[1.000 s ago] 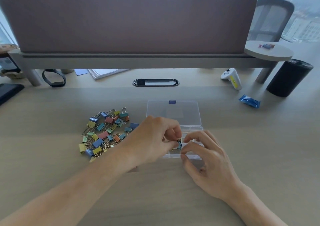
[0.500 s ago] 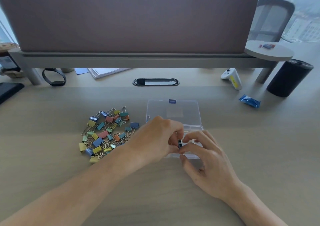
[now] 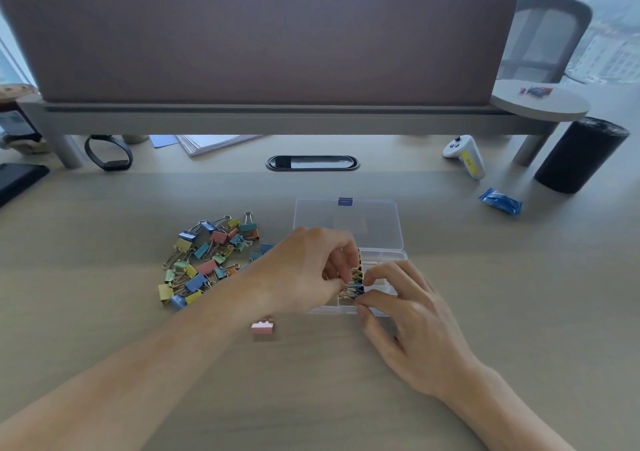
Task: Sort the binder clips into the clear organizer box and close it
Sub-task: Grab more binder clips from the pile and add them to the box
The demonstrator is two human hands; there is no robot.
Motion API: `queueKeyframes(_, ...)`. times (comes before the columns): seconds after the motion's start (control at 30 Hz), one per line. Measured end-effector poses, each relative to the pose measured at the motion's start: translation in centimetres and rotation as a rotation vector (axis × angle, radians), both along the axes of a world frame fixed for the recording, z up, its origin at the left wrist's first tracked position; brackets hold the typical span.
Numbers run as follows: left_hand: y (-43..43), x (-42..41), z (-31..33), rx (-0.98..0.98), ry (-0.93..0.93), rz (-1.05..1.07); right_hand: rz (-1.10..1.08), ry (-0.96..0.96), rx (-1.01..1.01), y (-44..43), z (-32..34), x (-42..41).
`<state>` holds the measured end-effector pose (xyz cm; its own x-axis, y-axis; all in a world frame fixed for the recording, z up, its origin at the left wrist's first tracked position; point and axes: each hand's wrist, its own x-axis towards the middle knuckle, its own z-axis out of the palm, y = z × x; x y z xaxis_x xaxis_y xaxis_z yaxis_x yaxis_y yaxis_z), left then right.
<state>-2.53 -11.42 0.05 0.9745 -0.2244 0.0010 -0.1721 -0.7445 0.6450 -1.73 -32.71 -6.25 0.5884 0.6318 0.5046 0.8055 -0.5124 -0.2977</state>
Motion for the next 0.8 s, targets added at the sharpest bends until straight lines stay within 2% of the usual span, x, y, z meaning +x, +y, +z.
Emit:
queueKeyframes(0.23, 0.7, -0.4, 0.5, 0.016, -0.017, -0.039, -0.002, -0.005, 0.003, 0.0, -0.1, 0.0)
queueKeyframes(0.4, 4.4, 0.1, 2.2, 0.022, -0.091, 0.079, -0.013, 0.021, -0.009, 0.0, -0.3, 0.1)
queueKeyframes(0.47, 6.7, 0.2, 2.9, 0.1, -0.094, 0.128, -0.014, 0.023, -0.012, -0.1, -0.3, 0.0)
queueKeyframes(0.63, 11.2, -0.7, 3.5, 0.353, 0.104, 0.143, -0.016, 0.012, -0.012, 0.0, -0.3, 0.0)
queueKeyframes(0.8, 12.2, -2.3, 3.3, 0.496, 0.238, 0.071, -0.01, 0.025, -0.01, -0.1, -0.4, 0.0)
